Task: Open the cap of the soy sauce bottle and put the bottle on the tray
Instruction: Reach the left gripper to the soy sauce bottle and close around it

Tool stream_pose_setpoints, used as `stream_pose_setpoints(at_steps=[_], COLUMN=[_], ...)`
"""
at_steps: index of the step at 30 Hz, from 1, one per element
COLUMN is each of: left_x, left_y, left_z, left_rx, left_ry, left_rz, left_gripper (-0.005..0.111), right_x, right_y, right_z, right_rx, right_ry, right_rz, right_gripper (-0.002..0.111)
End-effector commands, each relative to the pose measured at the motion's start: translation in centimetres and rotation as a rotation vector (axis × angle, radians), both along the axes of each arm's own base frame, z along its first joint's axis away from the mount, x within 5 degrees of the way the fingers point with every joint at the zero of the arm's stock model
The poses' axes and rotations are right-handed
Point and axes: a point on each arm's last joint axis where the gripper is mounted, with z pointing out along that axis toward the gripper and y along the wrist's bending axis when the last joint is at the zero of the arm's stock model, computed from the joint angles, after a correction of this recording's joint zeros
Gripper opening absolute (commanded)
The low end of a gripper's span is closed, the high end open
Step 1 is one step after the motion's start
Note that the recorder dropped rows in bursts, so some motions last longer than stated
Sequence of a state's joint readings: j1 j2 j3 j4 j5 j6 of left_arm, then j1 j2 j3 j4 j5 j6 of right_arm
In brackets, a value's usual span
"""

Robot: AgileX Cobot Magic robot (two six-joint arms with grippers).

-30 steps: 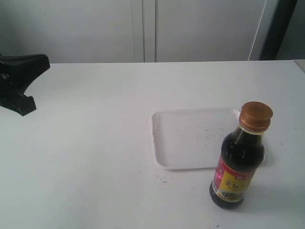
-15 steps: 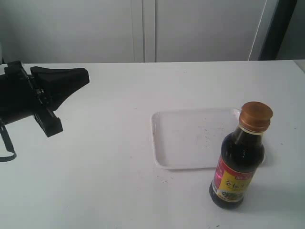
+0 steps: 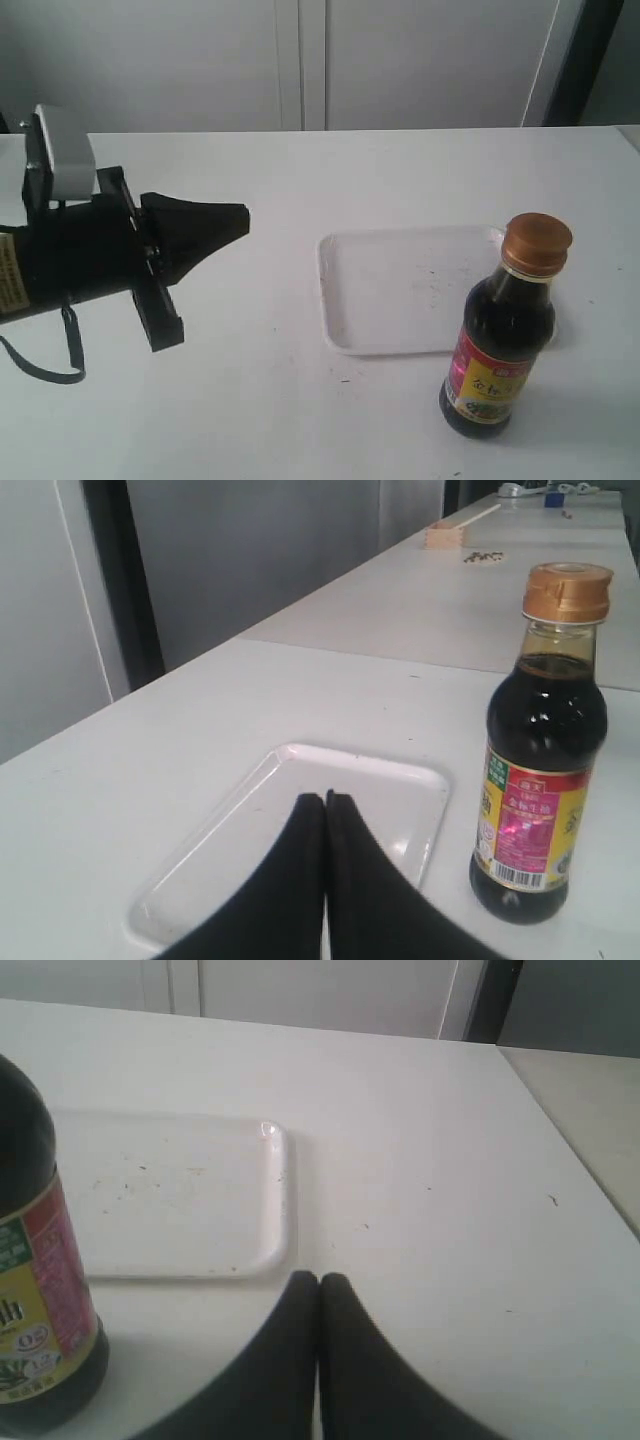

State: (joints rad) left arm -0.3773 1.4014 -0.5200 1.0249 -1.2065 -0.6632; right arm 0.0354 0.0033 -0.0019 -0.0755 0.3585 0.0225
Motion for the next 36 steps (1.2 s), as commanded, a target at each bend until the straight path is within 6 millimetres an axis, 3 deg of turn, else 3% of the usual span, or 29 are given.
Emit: stream_pose_setpoints(at_steps=[1,18,28,35,36], left_x=[-0.2,-0.6,-0.8,-1.3,-1.4], left_y=[-1.1,-5.7,-8.8,-10.4,-10.6], left_z=[-0.4,-2.2,-3.1,-4.3,-4.3], left_rx=[0.014,0.065,0.047,0.059,0.059], left_ry=[-0.019,-0.031,0.007,0.012,0.012], left_rz=[-0.055,-0.228,-0.284,-0.311,-0.316], left_gripper=[0.000,0.003,0.055,0.104,0.106], right_x=[0.0,0.0,0.0,0.0,0.0], right_y=[0.0,0.0,0.0,0.0,0.0], right_z=[0.0,0.0,0.0,0.0,0.0], right_rx=[-0.002,0.016,0.016,0.016,0.016], right_ry=[-0.009,-0.010,-0.010,-0.010,-0.010], right_rz=[0.004,-0.001,-0.001,-0.001,-0.001], right_gripper=[0.000,0.000,0.000,0.000,0.000])
